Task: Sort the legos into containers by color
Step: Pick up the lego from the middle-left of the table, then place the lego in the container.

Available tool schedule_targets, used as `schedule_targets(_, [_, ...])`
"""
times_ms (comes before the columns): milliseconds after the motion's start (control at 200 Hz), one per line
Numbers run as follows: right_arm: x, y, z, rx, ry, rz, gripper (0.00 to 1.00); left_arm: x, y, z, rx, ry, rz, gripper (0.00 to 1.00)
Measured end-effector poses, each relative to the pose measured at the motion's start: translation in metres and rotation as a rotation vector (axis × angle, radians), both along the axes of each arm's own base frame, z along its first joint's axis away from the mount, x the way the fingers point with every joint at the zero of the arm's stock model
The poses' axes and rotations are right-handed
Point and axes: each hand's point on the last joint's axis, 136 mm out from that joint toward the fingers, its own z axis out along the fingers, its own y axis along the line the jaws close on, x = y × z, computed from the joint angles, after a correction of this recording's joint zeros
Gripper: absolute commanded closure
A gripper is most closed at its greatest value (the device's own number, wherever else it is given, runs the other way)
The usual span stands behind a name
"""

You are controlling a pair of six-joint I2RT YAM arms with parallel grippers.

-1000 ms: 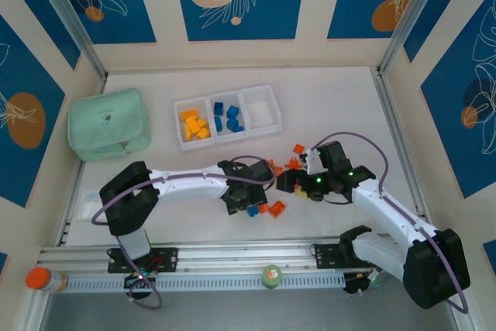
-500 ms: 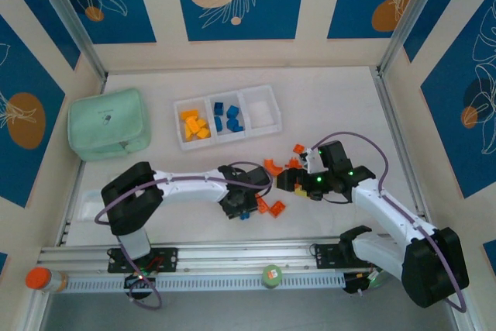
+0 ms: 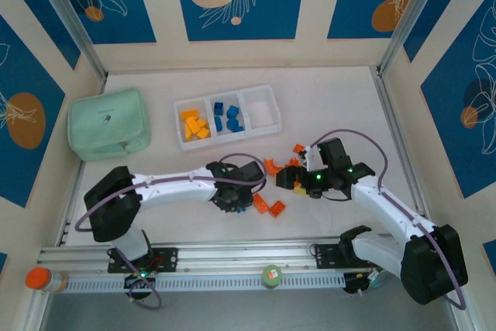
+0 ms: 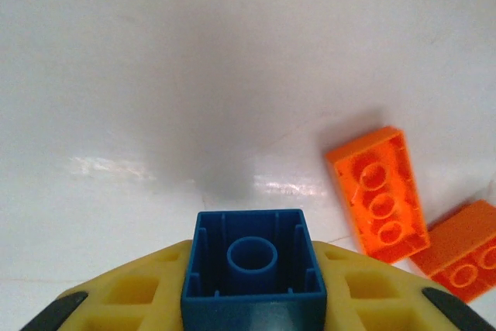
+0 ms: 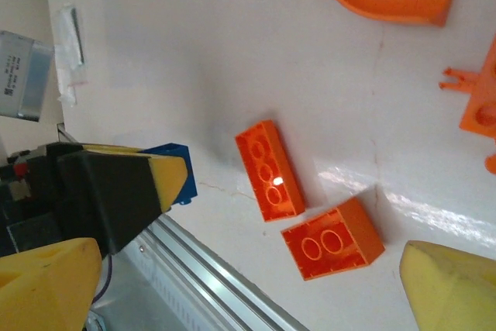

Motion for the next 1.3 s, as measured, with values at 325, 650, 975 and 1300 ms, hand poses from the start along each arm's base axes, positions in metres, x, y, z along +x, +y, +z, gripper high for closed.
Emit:
schedule_targets(325, [0.04,0.012,0.036,0.008,-0.078,0.002,0.01,0.131,0.021,0.105,-0.005,-0.263,-0.022,0.71])
schedule_targets(650, [0.078,0.013,0.047,-0.015,-0.118,-0.043,0.01,0.254,0.024,0.093,0.105,-0.33,-0.062,0.7])
schedule_targets(975, [0.084,0.009,0.038,-0.037,-0.107,-0.055,0.01,0.314,0.048,0.045,0.208,-0.281,-0.067,0.59])
schedule_targets(1300, [0.087,0.007,0.037,-0.042,-0.103,-0.056,0.01,0.326,0.056,0.048,0.222,-0.287,-0.086,0.47])
